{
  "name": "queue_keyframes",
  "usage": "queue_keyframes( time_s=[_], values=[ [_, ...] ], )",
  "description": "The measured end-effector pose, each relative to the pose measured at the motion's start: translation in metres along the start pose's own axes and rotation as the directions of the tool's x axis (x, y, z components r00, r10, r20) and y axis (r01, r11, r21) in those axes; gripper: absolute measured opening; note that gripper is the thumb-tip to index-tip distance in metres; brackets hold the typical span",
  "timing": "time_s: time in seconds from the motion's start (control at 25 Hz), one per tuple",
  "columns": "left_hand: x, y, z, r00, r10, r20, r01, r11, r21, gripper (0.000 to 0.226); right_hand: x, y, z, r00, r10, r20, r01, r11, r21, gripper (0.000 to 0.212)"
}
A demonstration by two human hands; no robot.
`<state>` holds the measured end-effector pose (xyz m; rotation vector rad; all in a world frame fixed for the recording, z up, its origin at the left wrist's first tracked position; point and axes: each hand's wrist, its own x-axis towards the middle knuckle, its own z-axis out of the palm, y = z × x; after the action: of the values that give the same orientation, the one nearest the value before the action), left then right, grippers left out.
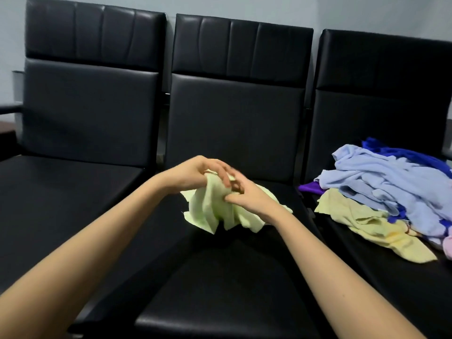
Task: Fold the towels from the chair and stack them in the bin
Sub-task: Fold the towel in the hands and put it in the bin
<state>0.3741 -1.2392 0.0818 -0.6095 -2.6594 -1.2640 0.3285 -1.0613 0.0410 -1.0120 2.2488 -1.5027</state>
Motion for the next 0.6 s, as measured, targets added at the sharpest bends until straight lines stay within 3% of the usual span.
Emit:
queue_keyframes(
  time_s=[0.04, 0.08, 0.12, 0.16, 0.2, 0.28, 0.4, 0.44, 0.52, 0.56, 0.6],
  values=[
    [0.002, -0.007, 0.003, 0.995, -0.064, -0.074, 0.081, 0.959, 0.27, 0.031, 0.0, -0.001, 0.0, 0.999, 0.034, -0.006, -0.034, 0.999, -0.023, 0.046],
    [0.003, -0.014, 0.007, 0.963, -0.188, -0.191, 0.256, 0.859, 0.443, 0.019, 0.0, -0.001, -0.001, 0.997, 0.078, -0.023, -0.079, 0.995, -0.061, 0.033],
    [0.003, -0.019, 0.011, 0.899, -0.344, -0.269, 0.433, 0.784, 0.445, 0.02, -0.001, 0.001, -0.002, 0.992, 0.123, -0.023, -0.125, 0.986, -0.11, 0.022],
    [0.001, -0.023, 0.017, 0.845, -0.482, -0.233, 0.534, 0.787, 0.308, 0.024, -0.003, 0.002, -0.003, 0.986, 0.167, 0.028, -0.161, 0.977, -0.141, 0.012],
    [0.0, -0.027, 0.021, 0.833, -0.543, -0.107, 0.551, 0.832, 0.066, 0.026, -0.005, 0.002, -0.004, 0.969, 0.215, 0.12, -0.194, 0.967, -0.166, 0.013],
    [-0.002, -0.029, 0.027, 0.887, -0.461, 0.024, 0.443, 0.835, -0.327, 0.023, -0.009, -0.002, -0.01, 0.886, 0.319, 0.335, -0.285, 0.947, -0.147, 0.018],
    [-0.006, -0.027, 0.026, 0.964, -0.26, 0.05, 0.233, 0.744, -0.626, 0.017, -0.019, -0.009, -0.026, 0.789, 0.34, 0.511, -0.381, 0.924, -0.026, 0.023],
    [-0.009, -0.027, 0.024, 0.98, -0.178, 0.087, 0.189, 0.708, -0.681, 0.02, -0.021, -0.007, -0.029, 0.796, 0.333, 0.506, -0.393, 0.92, 0.013, 0.024],
    [-0.017, -0.028, 0.015, 0.967, 0.03, 0.254, 0.181, 0.62, -0.764, 0.017, -0.02, 0.005, -0.031, 0.9, 0.29, 0.325, -0.333, 0.939, 0.085, 0.021],
    [-0.022, -0.029, 0.01, 0.912, 0.152, 0.382, 0.218, 0.61, -0.762, 0.016, -0.018, 0.012, -0.031, 0.944, 0.258, 0.204, -0.272, 0.961, 0.043, 0.024],
    [-0.027, -0.032, 0.006, 0.82, 0.236, 0.521, 0.27, 0.643, -0.716, 0.019, -0.017, 0.019, -0.031, 0.963, 0.239, 0.126, -0.227, 0.969, -0.096, 0.045]
  ],
)
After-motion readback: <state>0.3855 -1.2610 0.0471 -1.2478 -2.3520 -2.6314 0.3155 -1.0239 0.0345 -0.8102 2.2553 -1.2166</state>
